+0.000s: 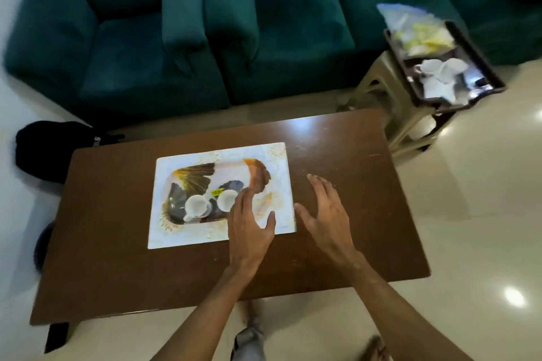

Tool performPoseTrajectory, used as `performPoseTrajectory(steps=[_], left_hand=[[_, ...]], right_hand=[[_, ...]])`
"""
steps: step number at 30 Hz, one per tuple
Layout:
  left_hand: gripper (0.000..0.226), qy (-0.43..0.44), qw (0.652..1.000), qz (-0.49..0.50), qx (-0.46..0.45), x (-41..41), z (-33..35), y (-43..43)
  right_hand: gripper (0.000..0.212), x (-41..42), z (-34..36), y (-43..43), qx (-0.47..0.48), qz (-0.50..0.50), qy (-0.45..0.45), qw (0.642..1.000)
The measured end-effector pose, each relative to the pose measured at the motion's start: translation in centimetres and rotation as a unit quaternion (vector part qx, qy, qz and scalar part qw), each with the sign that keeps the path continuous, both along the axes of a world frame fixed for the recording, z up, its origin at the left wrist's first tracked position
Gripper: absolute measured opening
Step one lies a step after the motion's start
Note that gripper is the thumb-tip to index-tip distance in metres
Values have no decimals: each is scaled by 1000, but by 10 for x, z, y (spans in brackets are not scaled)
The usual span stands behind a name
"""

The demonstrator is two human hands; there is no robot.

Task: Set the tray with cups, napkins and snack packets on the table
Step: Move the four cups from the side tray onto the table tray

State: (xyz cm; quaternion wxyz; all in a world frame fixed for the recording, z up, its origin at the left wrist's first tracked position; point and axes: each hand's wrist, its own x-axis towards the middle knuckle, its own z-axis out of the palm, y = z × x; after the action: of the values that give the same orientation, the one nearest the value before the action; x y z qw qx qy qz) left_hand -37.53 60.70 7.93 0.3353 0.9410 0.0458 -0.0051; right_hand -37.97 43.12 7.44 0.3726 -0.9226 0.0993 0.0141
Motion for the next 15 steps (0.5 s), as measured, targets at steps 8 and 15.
performPoseTrajectory(steps=[8, 15], left_hand=[[63, 9, 993, -109, -34, -49, 48, -232], [70, 25, 982, -169, -75, -6, 68, -391]], right_hand=[[68, -73, 59, -244, -60, -48, -21, 997], [68, -58, 86, -398, -96, -102, -9, 990]])
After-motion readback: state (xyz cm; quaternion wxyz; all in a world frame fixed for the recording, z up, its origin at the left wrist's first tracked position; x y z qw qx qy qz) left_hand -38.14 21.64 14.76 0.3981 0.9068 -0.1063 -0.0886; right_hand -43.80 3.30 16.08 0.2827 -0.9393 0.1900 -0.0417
